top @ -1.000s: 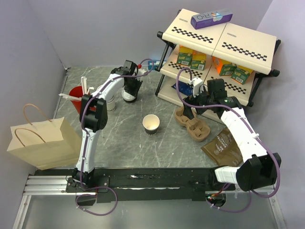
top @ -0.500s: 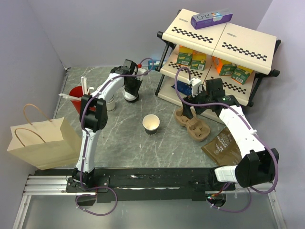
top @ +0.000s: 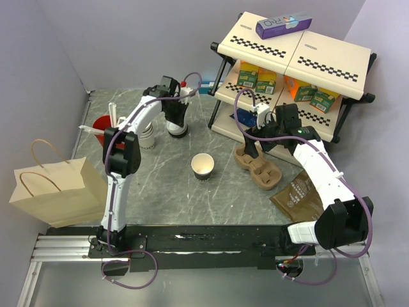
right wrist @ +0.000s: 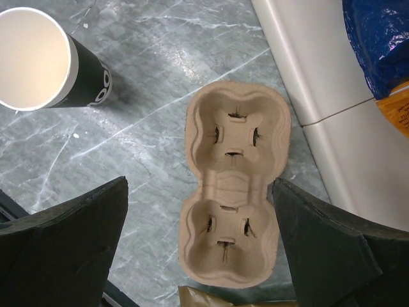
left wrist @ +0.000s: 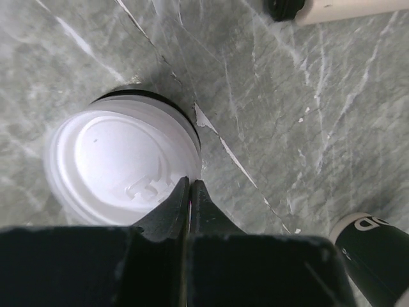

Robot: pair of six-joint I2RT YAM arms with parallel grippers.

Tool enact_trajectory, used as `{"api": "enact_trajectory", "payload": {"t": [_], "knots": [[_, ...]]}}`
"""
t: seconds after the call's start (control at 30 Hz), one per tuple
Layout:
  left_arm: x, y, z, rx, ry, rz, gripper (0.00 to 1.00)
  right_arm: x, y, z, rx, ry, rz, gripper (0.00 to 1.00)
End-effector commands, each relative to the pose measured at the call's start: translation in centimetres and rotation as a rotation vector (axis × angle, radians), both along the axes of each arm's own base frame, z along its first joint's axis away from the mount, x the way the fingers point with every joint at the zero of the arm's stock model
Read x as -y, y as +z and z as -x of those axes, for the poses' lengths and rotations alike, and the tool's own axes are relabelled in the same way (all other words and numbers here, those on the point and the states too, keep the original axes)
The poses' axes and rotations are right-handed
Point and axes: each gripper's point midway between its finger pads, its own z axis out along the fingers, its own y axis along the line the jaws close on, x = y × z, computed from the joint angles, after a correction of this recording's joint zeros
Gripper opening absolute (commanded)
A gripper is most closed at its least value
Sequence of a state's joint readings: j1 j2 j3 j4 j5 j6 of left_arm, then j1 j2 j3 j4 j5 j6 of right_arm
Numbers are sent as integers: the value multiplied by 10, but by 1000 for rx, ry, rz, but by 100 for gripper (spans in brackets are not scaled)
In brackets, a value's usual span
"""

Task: Pack the takeout coffee

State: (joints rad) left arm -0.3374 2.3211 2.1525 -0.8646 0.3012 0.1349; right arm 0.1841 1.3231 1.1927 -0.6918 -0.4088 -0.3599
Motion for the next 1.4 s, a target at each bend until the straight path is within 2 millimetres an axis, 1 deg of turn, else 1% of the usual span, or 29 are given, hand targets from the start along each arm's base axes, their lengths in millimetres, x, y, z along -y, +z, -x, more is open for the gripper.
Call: {"api": "enact_trajectory", "payload": {"t": [0.0,0.03,0.07,0.13,0.17,0.2,0.27,0.3,0.37,0.43,0.5,0.53,0.6,0.63,0.7,0.73,0.77,0.83,0.87,0.9,0.93,0.97,1.0,1.17,1.23,1.27,1.3,1.37], "knots": [[-2,70,0,132,-10,49,3,-3,20,-11,68,5,-24,100],[-3,76,2,144,-10,49,4,-3,20,-11,67,4,-25,100],[-4,72,4,137,-14,46,5,-3,19,-11,68,4,-25,100],[-5,70,4,151,-21,40,8,-4,19,-11,68,6,-30,100],[-6,64,6,139,-22,36,9,-4,19,-11,66,7,-31,100],[-6,61,7,128,-25,38,10,-4,19,-11,66,9,-33,100],[-5,55,6,106,-21,40,10,-4,20,-12,67,7,-33,100],[-2,54,9,83,-25,52,9,-4,20,-12,69,6,-33,100],[0,52,8,69,-26,68,5,-4,21,-13,74,9,-33,100],[1,48,9,62,-23,73,4,-4,20,-12,72,10,-33,100],[2,44,11,52,-35,73,10,-3,18,-11,69,6,-33,100],[2,41,14,40,-36,71,20,-4,19,-10,72,10,-33,100],[0,40,15,34,-35,70,25,-4,17,-9,72,9,-34,100],[0,35,17,27,-34,68,24,-3,16,-8,72,8,-33,100],[-1,35,17,33,-36,71,17,-4,13,-7,69,9,-34,100],[-2,32,19,24,-37,70,13,-4,13,-6,69,9,-35,100],[-1,31,19,25,-40,73,11,-3,12,-5,66,8,-34,100],[0,31,21,12,-40,81,16,-4,13,-4,70,11,-35,100],[3,31,23,6,-54,95,26,-3,12,-5,69,8,-33,100],[4,34,24,13,-61,104,29,-2,12,-5,71,6,-31,100],[4,32,26,11,-62,109,32,-3,11,-4,70,9,-32,100],[5,31,26,12,-56,115,34,-2,11,-4,71,9,-30,100],[5,35,23,36,-55,122,34,-3,11,-4,72,12,-32,100],[5,31,18,40,-50,109,33,-4,11,-3,68,14,-34,100],[7,38,16,52,-57,116,30,-3,11,-4,69,12,-31,100],[8,39,15,50,-69,118,28,-3,11,-4,69,10,-31,100],[13,52,13,65,-93,146,27,-3,11,-4,70,11,-30,100],[15,55,18,43,-126,153,25,-2,11,-3,69,11,-28,100]]}}
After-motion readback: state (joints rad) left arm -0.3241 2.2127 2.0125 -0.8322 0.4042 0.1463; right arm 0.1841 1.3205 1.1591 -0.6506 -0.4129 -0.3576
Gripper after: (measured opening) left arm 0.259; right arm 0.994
